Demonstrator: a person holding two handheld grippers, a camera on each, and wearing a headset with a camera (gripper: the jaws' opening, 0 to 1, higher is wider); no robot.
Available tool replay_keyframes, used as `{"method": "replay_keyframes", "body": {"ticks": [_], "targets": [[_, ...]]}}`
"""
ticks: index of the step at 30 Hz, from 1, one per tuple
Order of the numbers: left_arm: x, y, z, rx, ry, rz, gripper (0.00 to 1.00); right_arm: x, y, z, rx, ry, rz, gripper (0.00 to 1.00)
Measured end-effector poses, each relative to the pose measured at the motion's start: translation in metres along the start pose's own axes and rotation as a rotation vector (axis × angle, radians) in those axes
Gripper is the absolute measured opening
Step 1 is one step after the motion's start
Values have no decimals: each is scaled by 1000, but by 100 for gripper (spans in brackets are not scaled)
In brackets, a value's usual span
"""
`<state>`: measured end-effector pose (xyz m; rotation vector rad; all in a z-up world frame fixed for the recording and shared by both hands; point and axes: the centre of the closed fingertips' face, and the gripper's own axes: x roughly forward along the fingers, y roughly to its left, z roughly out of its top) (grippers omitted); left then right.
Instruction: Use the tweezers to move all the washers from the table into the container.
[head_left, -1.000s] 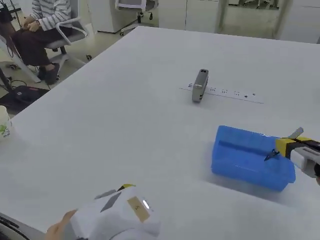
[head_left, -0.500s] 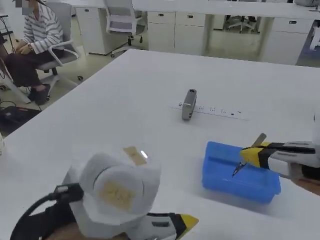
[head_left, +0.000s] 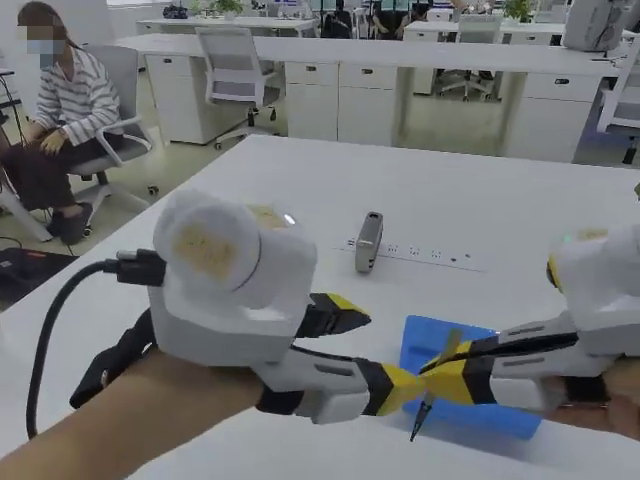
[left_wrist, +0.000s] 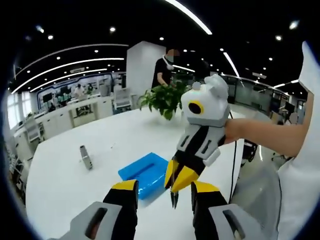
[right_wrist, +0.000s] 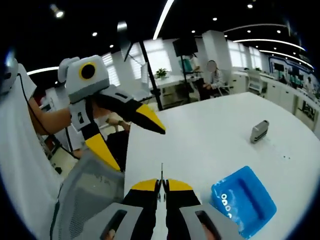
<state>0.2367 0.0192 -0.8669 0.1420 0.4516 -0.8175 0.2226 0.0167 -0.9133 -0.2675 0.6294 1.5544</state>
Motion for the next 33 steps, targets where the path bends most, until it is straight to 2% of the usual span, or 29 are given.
{"method": "replay_keyframes", "body": {"ticks": [1, 3, 5, 7, 9, 12, 14, 17, 19, 22, 26, 28, 33], "targets": [[1, -1, 1, 0, -4, -8, 38, 1, 4, -2, -25, 19, 18, 1], [5, -8, 4, -2, -7, -64, 33, 3, 8, -7, -54, 50, 35, 1], [10, -22, 2, -22, 7, -164, 31, 5, 10, -10, -83, 70, 46, 1], [14, -30, -3, -15, 30, -228, 29, 5, 13, -12, -89, 79, 66, 1], [19, -32, -7, 6, 51, -238, 26, 5, 16, -13, -92, 86, 83, 1], [22, -35, -8, 62, 52, -245, 14, 3, 22, -15, -104, 93, 111, 1], [23, -38, -7, 60, 49, -256, 6, 2, 22, -15, -105, 89, 119, 1], [23, -41, -3, 64, 30, -274, 0, 0, 21, -14, -98, 75, 122, 1], [23, -43, -2, 106, 21, -282, 0, -2, 20, -14, -93, 64, 119, 1], [23, -43, 1, 103, 8, -285, 0, -5, 20, -12, -71, 33, 121, 2], [20, -42, 9, 106, -7, -284, 0, -10, 20, -2, 16, -65, 136, 4], [18, -42, 13, 103, -17, -287, 0, -14, 19, 2, 12, -106, 141, 4], [17, -41, 22, 123, -54, -263, 0, -17, 15, -1, 23, -105, 115, 7]]}}
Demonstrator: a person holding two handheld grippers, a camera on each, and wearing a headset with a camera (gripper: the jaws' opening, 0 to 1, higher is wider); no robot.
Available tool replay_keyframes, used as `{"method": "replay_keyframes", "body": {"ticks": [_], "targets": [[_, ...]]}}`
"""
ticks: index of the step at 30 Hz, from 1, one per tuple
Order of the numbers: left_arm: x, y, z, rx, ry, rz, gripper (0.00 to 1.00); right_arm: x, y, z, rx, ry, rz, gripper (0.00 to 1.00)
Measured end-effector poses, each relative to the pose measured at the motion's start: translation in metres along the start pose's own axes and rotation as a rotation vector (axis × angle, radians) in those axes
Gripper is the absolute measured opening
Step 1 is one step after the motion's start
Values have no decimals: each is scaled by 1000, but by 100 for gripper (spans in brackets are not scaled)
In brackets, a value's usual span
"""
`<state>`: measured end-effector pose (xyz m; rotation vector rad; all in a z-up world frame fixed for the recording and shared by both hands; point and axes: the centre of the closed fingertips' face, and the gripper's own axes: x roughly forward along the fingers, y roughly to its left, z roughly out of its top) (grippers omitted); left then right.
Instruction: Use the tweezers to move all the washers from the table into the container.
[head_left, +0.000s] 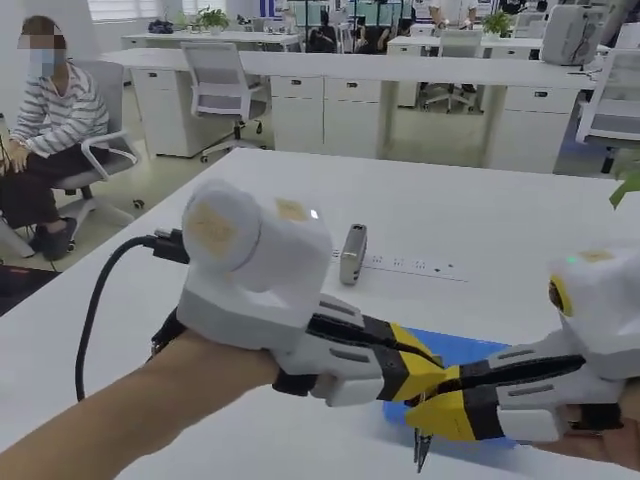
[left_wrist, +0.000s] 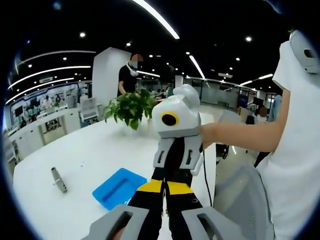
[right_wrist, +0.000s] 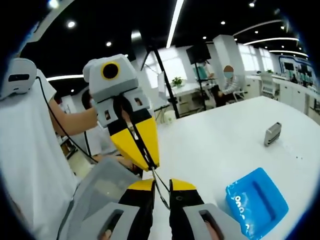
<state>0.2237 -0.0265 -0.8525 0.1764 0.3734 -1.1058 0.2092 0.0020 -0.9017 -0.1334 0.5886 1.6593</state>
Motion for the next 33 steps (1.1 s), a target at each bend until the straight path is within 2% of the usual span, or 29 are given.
{"method": "replay_keyframes", "body": {"ticks": [3, 5, 10, 17, 19, 20, 22, 25, 28, 33], "targets": [[-1, -1, 5, -12, -16, -11, 0, 0, 1, -6, 28, 13, 8, 8], [0, -2, 5, 6, 0, -11, 0, 0, 2, -7, 28, -3, 11, 8], [2, -6, 8, 22, 4, -18, 0, -3, 4, -5, 43, -18, 26, 9], [7, -7, 10, 40, 14, -24, 0, -9, 1, -7, 65, -30, 10, 11], [6, -8, 15, 39, -4, -31, 0, -9, -3, -16, 77, 15, -12, 15], [5, -9, 19, 35, -17, -32, 0, -9, -2, -18, 76, 18, -3, 14], [3, -8, 21, 42, -15, -29, 0, -8, -2, -18, 82, 2, 3, 11], [3, -8, 19, 60, -1, -26, 0, -7, -2, -16, 84, -5, 6, 11], [2, -7, 17, 43, 4, -26, 0, -7, -1, -19, 81, 8, 7, 11], [4, -3, -3, 32, 66, -11, 0, -14, -12, -35, 67, 55, -55, 10]]}}
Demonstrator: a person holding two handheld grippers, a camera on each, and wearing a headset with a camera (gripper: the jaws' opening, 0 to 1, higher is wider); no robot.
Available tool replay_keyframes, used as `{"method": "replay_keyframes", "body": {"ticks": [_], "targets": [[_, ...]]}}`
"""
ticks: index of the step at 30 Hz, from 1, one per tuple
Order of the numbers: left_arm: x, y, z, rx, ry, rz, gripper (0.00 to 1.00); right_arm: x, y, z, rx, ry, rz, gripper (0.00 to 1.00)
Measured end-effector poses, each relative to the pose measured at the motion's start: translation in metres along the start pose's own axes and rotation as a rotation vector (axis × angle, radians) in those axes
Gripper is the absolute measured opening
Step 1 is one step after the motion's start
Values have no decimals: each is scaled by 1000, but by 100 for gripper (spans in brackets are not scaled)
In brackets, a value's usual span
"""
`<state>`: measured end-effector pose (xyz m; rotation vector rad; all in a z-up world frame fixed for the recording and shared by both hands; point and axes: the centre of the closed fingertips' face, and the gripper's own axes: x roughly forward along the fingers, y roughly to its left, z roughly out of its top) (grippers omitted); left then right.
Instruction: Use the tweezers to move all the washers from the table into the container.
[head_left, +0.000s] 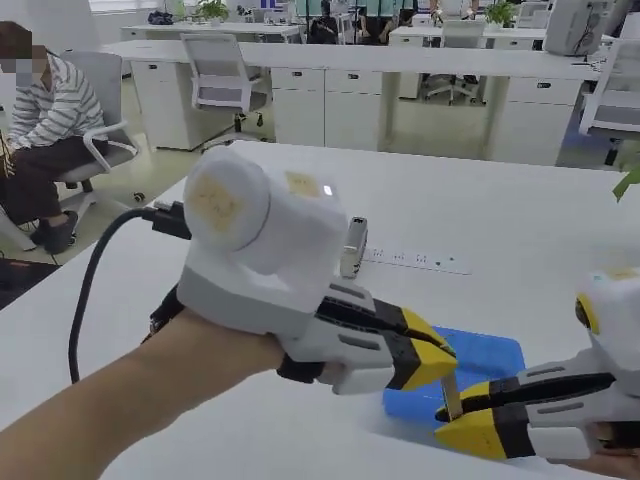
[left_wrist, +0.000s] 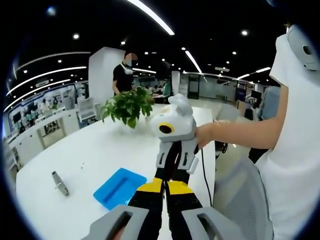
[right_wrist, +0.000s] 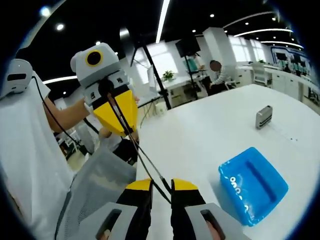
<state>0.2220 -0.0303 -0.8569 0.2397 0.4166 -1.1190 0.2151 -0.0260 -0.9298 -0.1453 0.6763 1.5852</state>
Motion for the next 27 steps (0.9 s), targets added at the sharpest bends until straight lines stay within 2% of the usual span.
{"method": "replay_keyframes", "body": {"ticks": [5, 7, 10, 13, 18, 21, 22, 25, 27], "targets": [[8, 1, -25, -53, 63, -14, 0, 1, -8, -21, 2, 85, -37, 10], [12, 0, -36, -61, 101, -27, 0, 1, -12, -30, 6, 118, -52, 9], [18, 1, -50, -69, 137, -41, 0, 2, -19, -41, -38, 183, -92, 9], [22, 1, -66, -67, 187, -56, 0, 3, -23, -49, -62, 211, -126, 9], [32, 1, -83, -29, 246, -67, 0, 5, -31, -63, -85, 265, -174, 9], [40, 1, -94, 37, 298, -72, 0, 7, -37, -73, -104, 284, -222, 9], [41, 1, -96, 43, 305, -74, 0, 7, -38, -76, -112, 293, -234, 9], [51, 1, -110, 102, 363, -83, 0, 8, -46, -90, -142, 328, -303, 9], [61, 1, -122, 166, 405, -87, 0, 10, -51, -100, -140, 345, -335, 9]]}}
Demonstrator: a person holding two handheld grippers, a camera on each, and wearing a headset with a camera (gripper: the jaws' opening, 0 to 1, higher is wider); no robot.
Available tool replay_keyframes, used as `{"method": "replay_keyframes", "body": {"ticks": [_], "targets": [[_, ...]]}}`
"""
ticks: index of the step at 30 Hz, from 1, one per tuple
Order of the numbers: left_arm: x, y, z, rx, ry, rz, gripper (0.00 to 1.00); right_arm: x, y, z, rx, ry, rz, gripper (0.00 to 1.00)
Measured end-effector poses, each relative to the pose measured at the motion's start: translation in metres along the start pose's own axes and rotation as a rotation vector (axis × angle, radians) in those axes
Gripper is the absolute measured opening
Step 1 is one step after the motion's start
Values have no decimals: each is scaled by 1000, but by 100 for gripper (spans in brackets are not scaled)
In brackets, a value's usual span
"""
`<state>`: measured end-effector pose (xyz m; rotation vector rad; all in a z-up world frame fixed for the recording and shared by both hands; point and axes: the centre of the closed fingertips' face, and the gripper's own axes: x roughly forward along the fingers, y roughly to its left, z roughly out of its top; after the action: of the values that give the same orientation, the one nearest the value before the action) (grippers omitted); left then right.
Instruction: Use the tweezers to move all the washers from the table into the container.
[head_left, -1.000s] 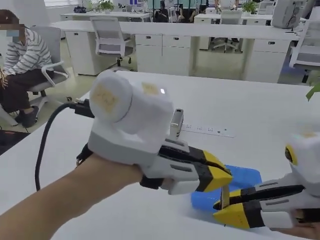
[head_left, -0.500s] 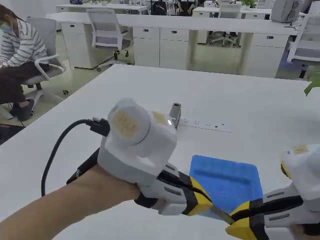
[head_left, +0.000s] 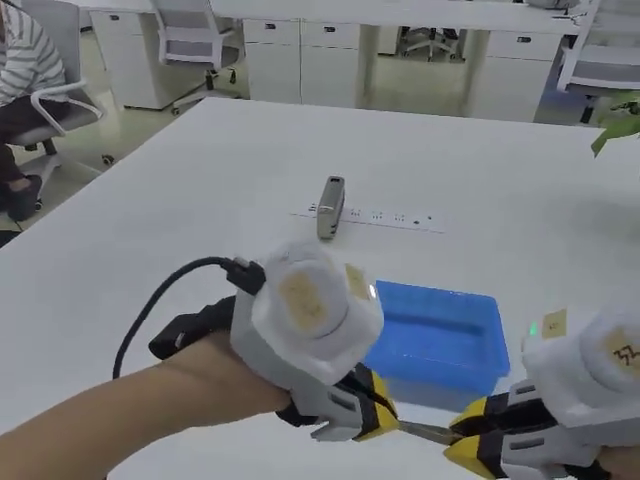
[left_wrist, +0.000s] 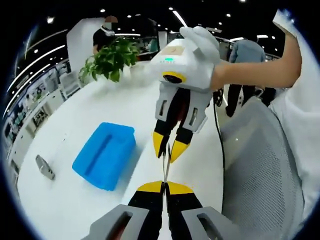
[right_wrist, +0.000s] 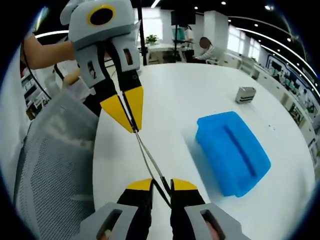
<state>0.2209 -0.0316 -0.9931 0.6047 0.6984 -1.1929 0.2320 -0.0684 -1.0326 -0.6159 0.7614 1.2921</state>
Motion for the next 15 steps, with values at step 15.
{"method": "replay_keyframes", "body": {"ticks": [15], "targets": [[54, 4, -42, 143, 136, -3, 0, 33, -3, -38, -26, 121, -85, 7]]}}
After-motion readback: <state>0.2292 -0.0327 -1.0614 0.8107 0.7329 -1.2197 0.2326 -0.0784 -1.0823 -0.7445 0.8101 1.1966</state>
